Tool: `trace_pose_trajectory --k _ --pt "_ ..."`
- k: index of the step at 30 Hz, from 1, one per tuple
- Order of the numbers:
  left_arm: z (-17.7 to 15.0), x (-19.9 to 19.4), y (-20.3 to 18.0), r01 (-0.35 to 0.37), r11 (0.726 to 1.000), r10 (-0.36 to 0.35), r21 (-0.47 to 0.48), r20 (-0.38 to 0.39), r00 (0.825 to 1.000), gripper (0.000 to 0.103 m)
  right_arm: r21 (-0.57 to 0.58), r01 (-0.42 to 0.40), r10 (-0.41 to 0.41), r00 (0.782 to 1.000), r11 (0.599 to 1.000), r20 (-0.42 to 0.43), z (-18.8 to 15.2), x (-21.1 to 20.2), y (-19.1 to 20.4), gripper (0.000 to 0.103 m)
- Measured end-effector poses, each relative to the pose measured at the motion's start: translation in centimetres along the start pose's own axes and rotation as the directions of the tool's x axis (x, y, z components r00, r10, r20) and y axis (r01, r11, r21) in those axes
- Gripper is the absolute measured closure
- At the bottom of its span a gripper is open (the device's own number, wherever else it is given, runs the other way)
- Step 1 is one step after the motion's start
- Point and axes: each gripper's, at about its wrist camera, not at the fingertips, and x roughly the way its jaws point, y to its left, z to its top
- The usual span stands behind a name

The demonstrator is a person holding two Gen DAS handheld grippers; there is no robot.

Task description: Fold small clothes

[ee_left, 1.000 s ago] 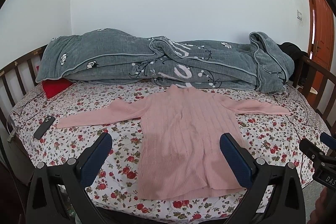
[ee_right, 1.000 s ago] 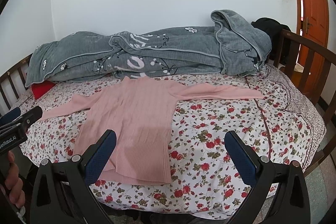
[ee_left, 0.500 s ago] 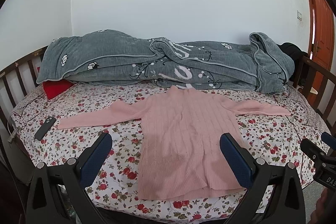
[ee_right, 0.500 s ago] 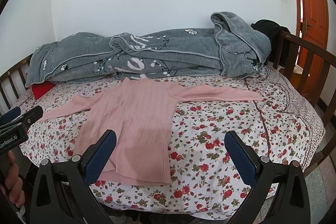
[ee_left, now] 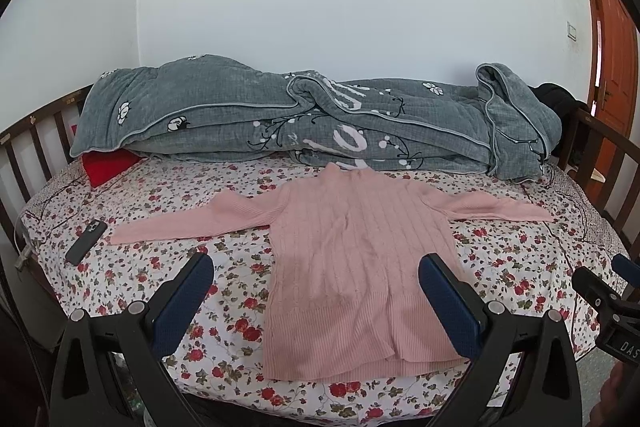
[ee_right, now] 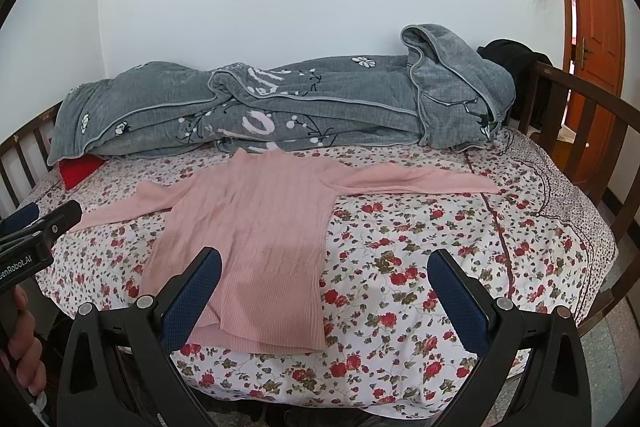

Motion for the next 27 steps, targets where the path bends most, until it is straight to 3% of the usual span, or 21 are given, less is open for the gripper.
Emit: trace_pose_trajectory --k 18,27 --pt "-0.2 0.4 0.7 0.011 1.0 -0.011 -0.014 0.004 1.0 0.0 -0.014 -0.012 0.012 1.0 1.0 -0.005 0.0 0.0 1.2 0.002" --pt "-1.1 4.6 3.3 0.04 0.997 -0.041 -0.062 -0.021 0.999 0.0 -0.065 0.035 -0.035 0.999 0.997 -0.002 0.2 2.4 3.2 0.002"
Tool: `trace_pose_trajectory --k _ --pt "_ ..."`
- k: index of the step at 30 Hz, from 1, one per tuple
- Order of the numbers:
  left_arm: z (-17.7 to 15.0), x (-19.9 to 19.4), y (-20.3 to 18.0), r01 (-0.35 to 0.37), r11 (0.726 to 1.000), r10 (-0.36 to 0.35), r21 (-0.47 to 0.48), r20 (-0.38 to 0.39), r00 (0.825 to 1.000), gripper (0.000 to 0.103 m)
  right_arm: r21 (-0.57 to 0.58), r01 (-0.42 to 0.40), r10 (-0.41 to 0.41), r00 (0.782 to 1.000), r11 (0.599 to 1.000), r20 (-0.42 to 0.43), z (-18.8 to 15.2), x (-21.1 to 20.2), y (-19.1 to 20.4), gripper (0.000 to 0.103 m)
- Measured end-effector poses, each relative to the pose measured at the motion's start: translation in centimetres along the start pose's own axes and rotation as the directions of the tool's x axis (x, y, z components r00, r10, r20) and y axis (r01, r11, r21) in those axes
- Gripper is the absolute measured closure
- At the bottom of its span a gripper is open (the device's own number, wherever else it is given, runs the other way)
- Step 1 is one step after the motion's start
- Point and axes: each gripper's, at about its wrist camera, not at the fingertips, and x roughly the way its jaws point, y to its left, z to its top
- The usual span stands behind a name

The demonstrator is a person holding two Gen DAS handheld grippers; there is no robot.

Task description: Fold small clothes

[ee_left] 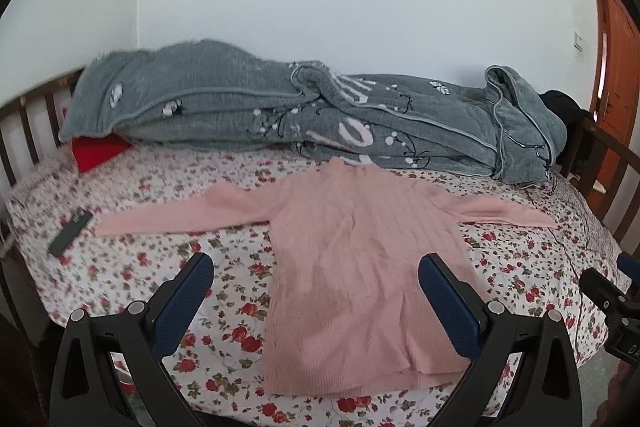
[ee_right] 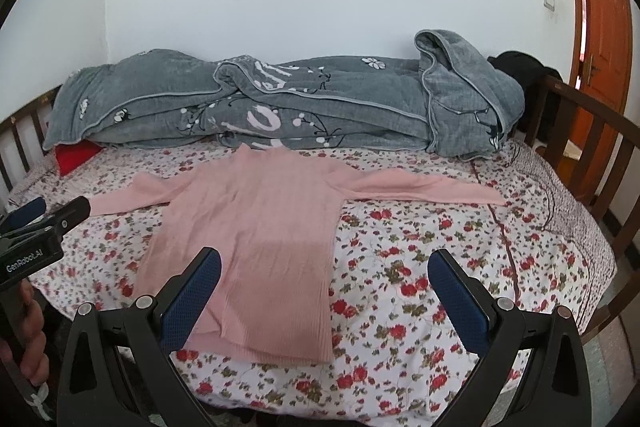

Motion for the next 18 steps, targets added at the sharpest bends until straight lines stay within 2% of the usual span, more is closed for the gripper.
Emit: trace_pose_trajectory --k 6,11,15,18 --pt "-1.2 5.0 5.3 -0.051 0.997 0.049 -0.056 -0.036 0.998 0.0 -0.02 -0.031 0.03 0.998 0.999 -0.054 -0.1 4.2 1.9 0.002" --pt "-2.3 10.7 12.8 -0.079 0.983 0.06 -0.164 -0.117 0.991 0.0 -0.002 -0.032 0.032 0.992 0.999 -0.12 -0.4 8.8 3.0 0.002" --pt "-3.2 14.8 19.8 -0.105 0.951 0.065 -0.289 -0.146 0.987 0.003 0.035 -0.055 0.06 0.981 0.998 -0.187 -0.8 12.7 3.4 0.002" --pt "-3.9 17.7 25.0 -0.123 0.908 0.052 -0.4 -0.183 0.982 0.007 0.034 -0.047 0.054 0.972 0.998 -0.231 -1.0 15.2 4.0 0.002"
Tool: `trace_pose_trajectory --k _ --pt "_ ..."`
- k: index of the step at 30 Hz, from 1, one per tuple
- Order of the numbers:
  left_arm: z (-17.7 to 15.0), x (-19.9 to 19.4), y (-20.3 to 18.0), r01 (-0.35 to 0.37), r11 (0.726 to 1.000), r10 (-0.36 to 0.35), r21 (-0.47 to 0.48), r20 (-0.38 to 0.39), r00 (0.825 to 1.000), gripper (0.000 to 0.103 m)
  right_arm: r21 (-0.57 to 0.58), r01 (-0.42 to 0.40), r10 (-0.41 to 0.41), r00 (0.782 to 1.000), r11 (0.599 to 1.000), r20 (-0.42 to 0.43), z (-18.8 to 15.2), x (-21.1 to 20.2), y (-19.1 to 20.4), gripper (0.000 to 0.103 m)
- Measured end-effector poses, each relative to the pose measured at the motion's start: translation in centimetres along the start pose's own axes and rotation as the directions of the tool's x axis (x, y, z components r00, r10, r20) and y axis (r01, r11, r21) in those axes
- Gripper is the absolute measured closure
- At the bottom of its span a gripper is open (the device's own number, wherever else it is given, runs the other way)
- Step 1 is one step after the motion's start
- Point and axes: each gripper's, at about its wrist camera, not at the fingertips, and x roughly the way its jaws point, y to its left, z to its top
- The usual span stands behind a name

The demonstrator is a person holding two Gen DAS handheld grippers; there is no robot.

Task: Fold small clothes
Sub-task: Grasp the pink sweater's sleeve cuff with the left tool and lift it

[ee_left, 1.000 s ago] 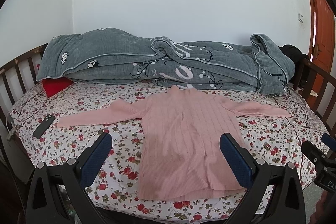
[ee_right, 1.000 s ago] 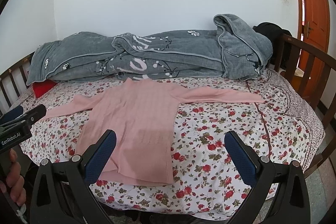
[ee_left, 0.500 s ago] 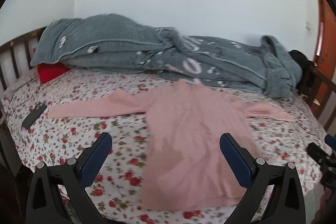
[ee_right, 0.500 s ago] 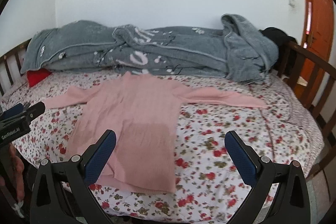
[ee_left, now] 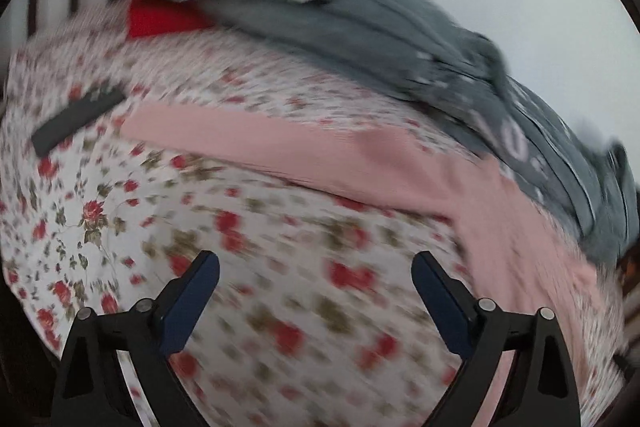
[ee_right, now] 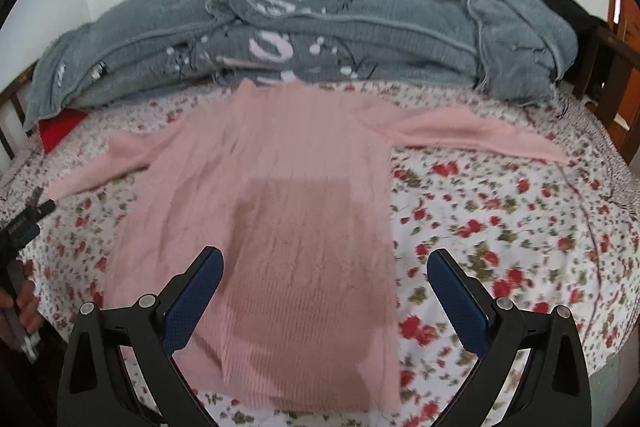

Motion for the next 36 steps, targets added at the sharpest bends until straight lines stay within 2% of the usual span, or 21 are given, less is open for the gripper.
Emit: trace_pose_trajectory --k 5,10,14,16,18,20,21,22,24,26,28,32,33,36 --pt "3.0 4.6 6.7 -0.01 0.985 0.003 -0.172 -0.038 0.999 0.015 -0.051 0.055 -0.057 0.998 0.997 -0.042 0.6 3.2 1.3 0.002" --pt "5.4 7.2 11.1 0.004 0.951 -0.006 -0.31 -0.005 1.0 0.018 -0.083 0.078 -0.083 0.995 0.993 -0.055 1.3 4.6 2.5 0.002" --pt "7.7 8.2 12.5 -0.067 0.936 0.081 -0.347 0.028 0.996 0.02 -0.068 0.067 -0.072 0.995 0.995 -0.074 2.1 5.5 2.9 0.002" --pt "8.5 8.3 13.2 -0.073 0.926 0.097 -0.371 0.046 0.994 0.036 -0.065 0.064 -0.069 0.995 0.996 -0.075 2.4 5.8 3.0 0.002" --pt "9.3 9.0 14.0 -0.064 0.913 0.083 -0.404 0.028 0.996 0.044 -0.068 0.07 -0.075 0.994 0.995 -0.075 2.7 6.0 3.0 0.002" --pt "9.8 9.5 14.5 -0.095 0.906 0.106 -0.413 0.003 0.994 0.063 -0.061 0.067 -0.071 0.995 0.996 -0.076 2.9 6.2 2.8 0.002" --pt "10.1 9.6 14.6 -0.121 0.907 0.128 -0.404 -0.009 0.992 0.081 -0.053 0.065 -0.069 0.995 0.996 -0.076 3.0 6.2 2.6 0.002" --pt "10.2 9.4 14.8 -0.131 0.907 0.135 -0.401 -0.018 0.991 0.093 -0.045 0.066 -0.07 0.995 0.997 -0.075 3.1 6.3 2.4 0.002" --pt "10.2 8.9 15.1 -0.088 0.905 0.091 -0.416 -0.012 0.996 0.093 -0.029 0.071 -0.073 0.995 0.997 -0.072 3.3 6.3 1.9 0.002" --pt "10.6 7.7 14.4 -0.093 0.91 0.101 -0.404 -0.001 0.995 0.093 -0.013 0.064 -0.065 0.996 0.998 -0.069 3.6 6.3 1.3 0.002" --pt "11.5 6.5 12.8 -0.097 0.928 0.113 -0.361 0.023 0.993 0.093 0.011 0.052 -0.052 0.997 0.999 -0.064 3.9 6.2 0.6 0.002" --pt "14.0 2.9 6.9 -0.081 0.973 0.11 -0.217 0.125 0.986 0.093 0.052 0.03 -0.028 0.999 0.998 -0.046 4.5 5.7 -0.9 0.002" --pt "14.4 2.2 5.3 -0.069 0.981 0.097 -0.183 0.147 0.984 0.093 0.057 0.029 -0.027 0.999 0.998 -0.038 4.7 5.6 -1.1 0.002" --pt "15.6 0.2 -1.1 0.03 0.998 -0.019 -0.053 0.212 0.977 0.093 0.069 0.035 -0.034 0.999 0.997 -0.014 4.8 4.8 -2.4 0.002"
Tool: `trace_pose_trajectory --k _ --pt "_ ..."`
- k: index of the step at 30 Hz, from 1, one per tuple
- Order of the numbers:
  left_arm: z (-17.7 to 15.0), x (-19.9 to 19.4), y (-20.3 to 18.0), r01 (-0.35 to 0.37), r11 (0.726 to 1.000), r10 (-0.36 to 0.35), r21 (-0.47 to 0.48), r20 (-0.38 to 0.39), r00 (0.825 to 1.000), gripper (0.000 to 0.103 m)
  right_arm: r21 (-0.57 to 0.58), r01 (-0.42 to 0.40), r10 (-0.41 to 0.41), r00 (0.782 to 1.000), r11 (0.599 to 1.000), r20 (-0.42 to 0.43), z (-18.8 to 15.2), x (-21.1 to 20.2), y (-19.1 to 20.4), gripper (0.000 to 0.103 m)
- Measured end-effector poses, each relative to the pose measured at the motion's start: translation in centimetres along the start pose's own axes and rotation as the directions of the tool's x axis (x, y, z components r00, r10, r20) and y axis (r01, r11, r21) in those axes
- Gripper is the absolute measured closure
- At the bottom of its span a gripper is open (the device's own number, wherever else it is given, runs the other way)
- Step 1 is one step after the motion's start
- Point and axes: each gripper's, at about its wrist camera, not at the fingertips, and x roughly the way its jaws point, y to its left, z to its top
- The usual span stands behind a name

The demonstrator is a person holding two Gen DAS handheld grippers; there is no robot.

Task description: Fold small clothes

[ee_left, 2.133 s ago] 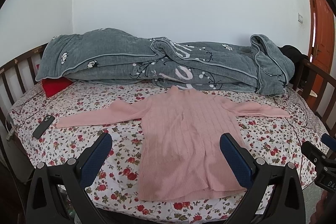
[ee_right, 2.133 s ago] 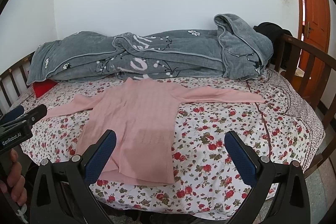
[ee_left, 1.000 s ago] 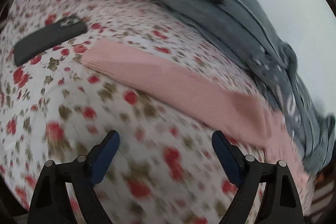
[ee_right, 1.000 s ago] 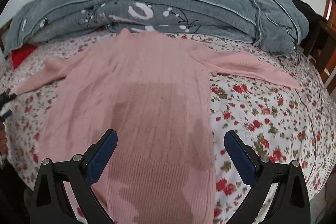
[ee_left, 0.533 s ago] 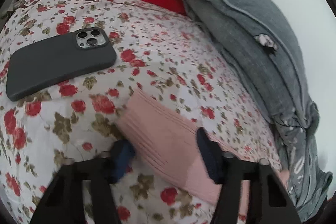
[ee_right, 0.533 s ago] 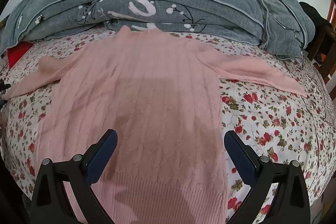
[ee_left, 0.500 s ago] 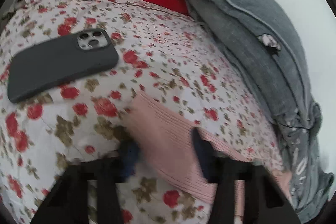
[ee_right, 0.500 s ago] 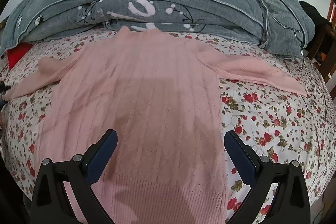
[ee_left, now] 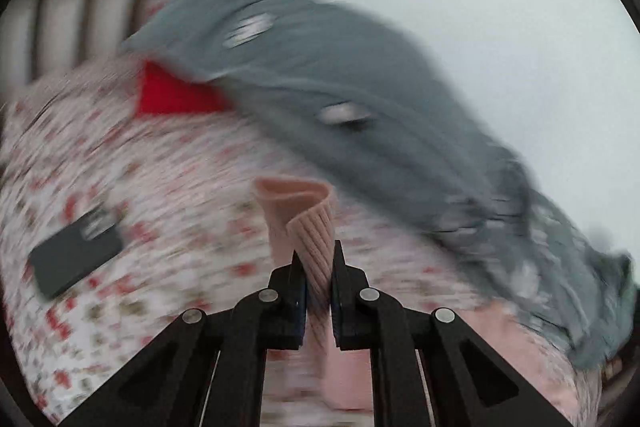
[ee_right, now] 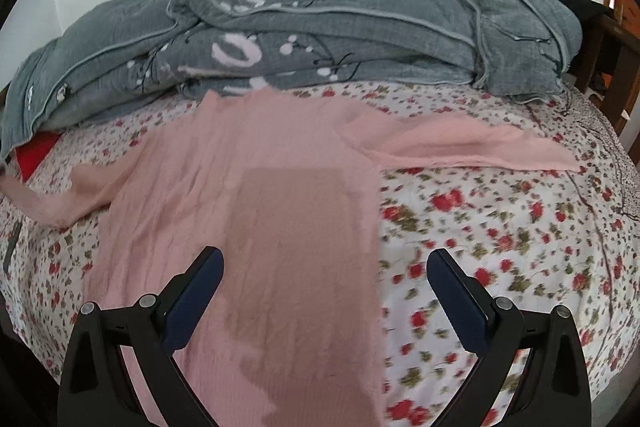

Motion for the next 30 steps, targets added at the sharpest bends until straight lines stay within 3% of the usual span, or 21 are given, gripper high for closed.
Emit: trace_pose_trajectory --k 4,8,13,17,23,27,29,30 --pt "0.2 -0.4 -9.4 0.092 0.989 -0.092 0.119 -0.001 0.996 0.093 0.009 0.036 -0.037 0.999 0.999 0.027 -0.1 -1.1 -2.4 0.002" --pt "-2.2 0.7 -19.6 0.178 0.957 -0.172 0.23 -0.048 0.984 0.093 0.025 0.079 -0.08 0.996 0.997 0.047 -0.4 -2.2 -6.4 0.002" --pt "-8.7 3.0 -31.3 0.282 0.893 -0.247 0.352 -0.141 0.959 0.093 0.088 0.139 -0.144 0.989 0.986 0.043 -1.3 -2.1 -13.2 0.002" --pt "-16.0 6.3 -39.5 0.361 0.832 -0.268 0.421 -0.265 0.926 0.093 0.153 0.172 -0.173 0.985 0.973 -0.006 -2.3 -1.0 -17.5 0.002" --pt "-27.3 11.3 -46.4 0.409 0.739 -0.174 0.535 -0.436 0.883 0.093 0.223 0.222 -0.216 0.975 0.949 -0.051 -4.2 -0.1 -22.4 0.002" --pt "-31.0 13.9 -46.6 0.428 0.711 -0.089 0.558 -0.533 0.842 0.092 0.266 0.209 -0.203 0.978 0.941 -0.05 -4.7 0.7 -24.8 0.002" --pt "-31.5 14.2 -46.6 0.451 0.695 -0.07 0.56 -0.571 0.818 0.078 0.289 0.165 -0.163 0.986 0.943 -0.033 -4.5 1.3 -25.7 0.006" --pt "-31.1 14.1 -46.4 0.446 0.696 -0.064 0.563 -0.569 0.819 0.06 0.301 0.141 -0.14 0.99 0.943 -0.025 -4.3 1.6 -26.3 0.007"
